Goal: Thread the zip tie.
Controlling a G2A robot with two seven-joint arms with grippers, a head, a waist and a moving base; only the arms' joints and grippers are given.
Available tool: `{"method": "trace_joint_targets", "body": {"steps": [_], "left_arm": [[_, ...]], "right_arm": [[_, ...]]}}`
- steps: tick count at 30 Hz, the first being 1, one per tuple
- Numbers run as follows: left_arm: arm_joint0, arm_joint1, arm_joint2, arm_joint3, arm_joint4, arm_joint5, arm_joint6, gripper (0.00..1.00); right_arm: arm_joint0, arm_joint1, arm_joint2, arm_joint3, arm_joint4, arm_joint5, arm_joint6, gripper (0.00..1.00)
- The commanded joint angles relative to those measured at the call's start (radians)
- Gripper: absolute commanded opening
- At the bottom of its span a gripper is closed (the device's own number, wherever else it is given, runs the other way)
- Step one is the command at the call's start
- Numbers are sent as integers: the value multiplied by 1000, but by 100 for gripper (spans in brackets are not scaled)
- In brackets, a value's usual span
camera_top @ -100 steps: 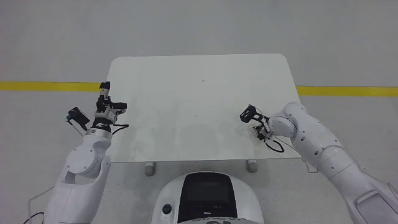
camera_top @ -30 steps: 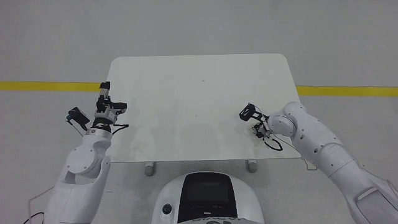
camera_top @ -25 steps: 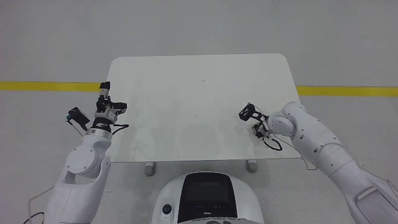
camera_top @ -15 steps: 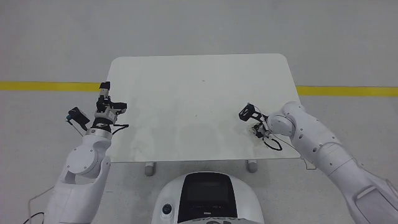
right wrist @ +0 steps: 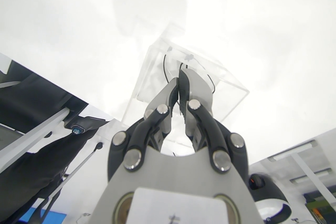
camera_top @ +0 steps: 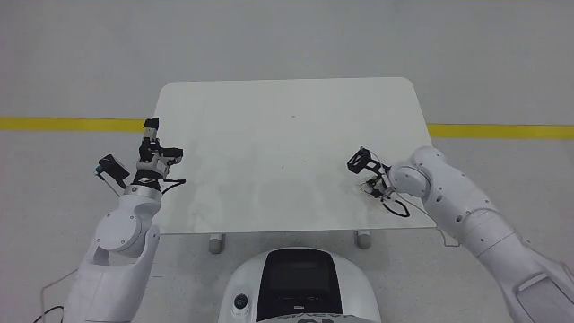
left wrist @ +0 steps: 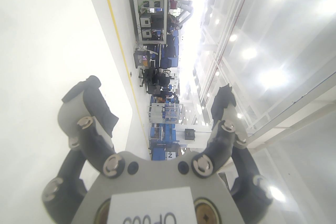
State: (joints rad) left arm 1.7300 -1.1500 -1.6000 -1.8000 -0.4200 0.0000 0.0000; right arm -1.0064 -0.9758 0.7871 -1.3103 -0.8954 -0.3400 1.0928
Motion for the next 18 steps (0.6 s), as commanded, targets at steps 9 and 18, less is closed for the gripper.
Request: {"method": "trace_joint_targets", "body": {"steps": [9,18], "left_arm": [[0,0,0,0,0,0,0,100],[0,0,0,0,0,0,0,100]], "right_arm": [[-46,40,52,-92,31,0,7,0],[-131,130,127,-232,143,0,-48,0]]}}
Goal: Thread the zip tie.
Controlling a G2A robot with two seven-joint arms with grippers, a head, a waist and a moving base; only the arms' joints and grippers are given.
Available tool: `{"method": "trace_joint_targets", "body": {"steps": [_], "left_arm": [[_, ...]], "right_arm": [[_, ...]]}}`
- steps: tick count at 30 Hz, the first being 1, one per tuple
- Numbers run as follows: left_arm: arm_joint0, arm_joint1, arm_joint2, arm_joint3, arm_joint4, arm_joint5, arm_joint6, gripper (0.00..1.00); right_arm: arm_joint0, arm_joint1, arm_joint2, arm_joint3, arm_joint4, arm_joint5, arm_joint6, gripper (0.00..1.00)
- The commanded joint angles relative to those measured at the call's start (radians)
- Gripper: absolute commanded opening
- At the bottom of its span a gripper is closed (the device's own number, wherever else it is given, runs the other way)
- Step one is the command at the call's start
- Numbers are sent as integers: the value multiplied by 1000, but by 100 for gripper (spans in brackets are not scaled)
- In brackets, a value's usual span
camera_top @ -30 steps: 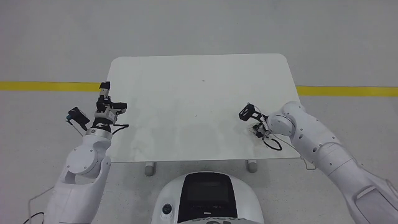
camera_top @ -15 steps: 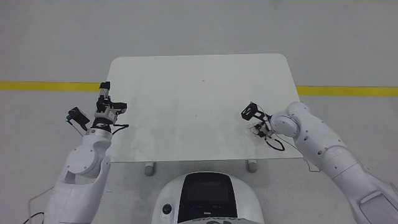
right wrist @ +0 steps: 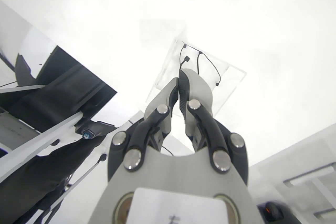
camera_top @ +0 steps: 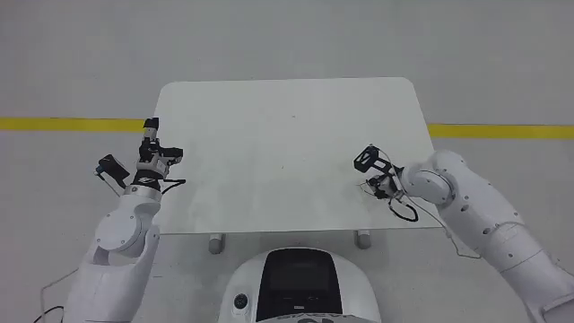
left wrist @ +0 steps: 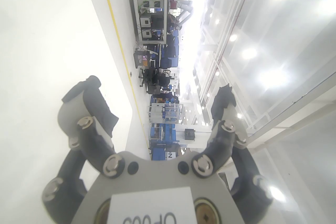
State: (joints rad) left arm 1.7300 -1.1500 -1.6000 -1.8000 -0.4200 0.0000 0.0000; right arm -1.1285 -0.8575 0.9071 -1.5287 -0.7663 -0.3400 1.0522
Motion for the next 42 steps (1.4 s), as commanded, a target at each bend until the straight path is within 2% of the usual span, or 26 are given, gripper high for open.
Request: {"method": "trace_joint_targets", "body": {"steps": [1,5,11,22,26,34,42], "left_arm": [[0,0,0,0,0,0,0,100],[0,0,0,0,0,0,0,100],[0,0,0,0,0,0,0,100],[0,0,0,0,0,0,0,100],[0,0,0,0,0,0,0,100],[0,0,0,0,0,0,0,100],[0,0,0,0,0,0,0,100]], "right_arm": [[-18,23,14,-25,28,0,-17,0],[-56,72,46,-64,107,0,-75,0],[-102,149,78,-109,290,0,-180,0],[-103,153,78,-108,304,0,-184,0],[-122,154,108,-86,401,0,-246,0],[-213,194,205,-97,653,0,-265,0],[-289,209,255,-101,761,0,-280,0]]}}
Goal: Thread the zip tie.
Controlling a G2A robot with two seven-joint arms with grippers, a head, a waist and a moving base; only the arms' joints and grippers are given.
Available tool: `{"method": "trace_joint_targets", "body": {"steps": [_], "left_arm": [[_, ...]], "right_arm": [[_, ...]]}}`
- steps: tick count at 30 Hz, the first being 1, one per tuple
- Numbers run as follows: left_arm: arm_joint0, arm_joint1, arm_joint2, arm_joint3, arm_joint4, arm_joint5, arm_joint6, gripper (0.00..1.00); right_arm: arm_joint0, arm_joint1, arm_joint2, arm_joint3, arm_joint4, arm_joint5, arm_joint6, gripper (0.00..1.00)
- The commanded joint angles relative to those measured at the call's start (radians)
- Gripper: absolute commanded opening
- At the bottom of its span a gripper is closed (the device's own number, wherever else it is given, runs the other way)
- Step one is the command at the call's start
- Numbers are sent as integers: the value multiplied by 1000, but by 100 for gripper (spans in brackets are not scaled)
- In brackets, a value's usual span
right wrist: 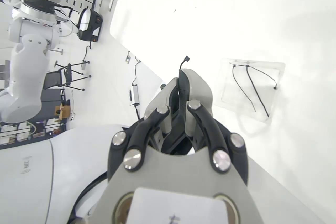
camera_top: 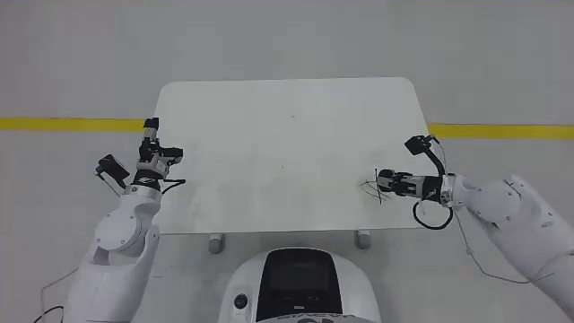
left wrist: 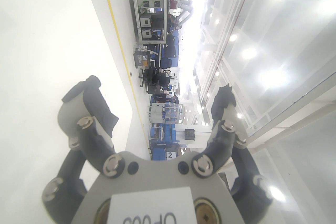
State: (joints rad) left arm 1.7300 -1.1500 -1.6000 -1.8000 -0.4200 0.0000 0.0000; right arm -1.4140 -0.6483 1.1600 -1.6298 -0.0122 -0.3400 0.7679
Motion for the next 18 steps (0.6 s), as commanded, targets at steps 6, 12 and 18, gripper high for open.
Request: {"method": "trace_joint_targets", "body": {"steps": [6,12,18], "left_arm": [[0,0,0,0,0,0,0,100],[0,0,0,0,0,0,0,100],[0,0,0,0,0,0,0,100]], "right_arm": [[-3,0,3,0,7,0,4,0],[-11,-3,1,2,18,0,-24,0],[-65,-15,36,4,176,0,-74,0]]}}
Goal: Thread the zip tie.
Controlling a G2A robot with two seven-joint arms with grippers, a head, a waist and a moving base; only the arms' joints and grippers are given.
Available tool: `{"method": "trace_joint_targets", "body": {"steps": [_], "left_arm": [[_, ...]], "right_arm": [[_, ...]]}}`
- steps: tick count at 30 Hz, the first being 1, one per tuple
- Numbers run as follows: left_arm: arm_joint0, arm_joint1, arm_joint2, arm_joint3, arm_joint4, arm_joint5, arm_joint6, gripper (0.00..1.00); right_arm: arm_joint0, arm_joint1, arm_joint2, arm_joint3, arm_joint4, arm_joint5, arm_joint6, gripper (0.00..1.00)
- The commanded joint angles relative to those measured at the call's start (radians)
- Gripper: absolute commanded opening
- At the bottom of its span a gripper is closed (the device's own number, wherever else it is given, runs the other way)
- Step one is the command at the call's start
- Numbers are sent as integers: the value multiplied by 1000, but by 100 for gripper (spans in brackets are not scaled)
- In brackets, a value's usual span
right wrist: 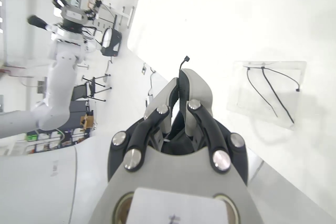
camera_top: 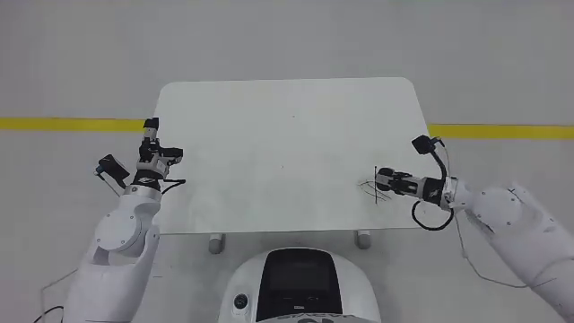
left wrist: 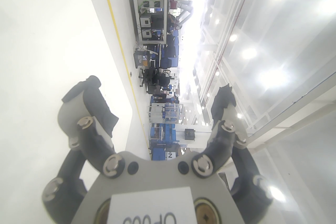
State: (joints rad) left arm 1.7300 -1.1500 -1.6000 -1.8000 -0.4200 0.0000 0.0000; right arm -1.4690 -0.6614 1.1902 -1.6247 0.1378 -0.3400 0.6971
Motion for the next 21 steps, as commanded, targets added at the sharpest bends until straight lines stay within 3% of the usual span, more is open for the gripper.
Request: {"method": "trace_joint_targets", "body": {"steps": [1,10,21], "left_arm": [[0,0,0,0,0,0,0,100],[0,0,0,0,0,0,0,100],[0,0,0,0,0,0,0,100]], "right_arm": [[-23,-5,17,-3,56,0,-4,0],[-69,-59,123,10,253,0,86,0],[-69,-59,123,10,253,0,86,0]]}}
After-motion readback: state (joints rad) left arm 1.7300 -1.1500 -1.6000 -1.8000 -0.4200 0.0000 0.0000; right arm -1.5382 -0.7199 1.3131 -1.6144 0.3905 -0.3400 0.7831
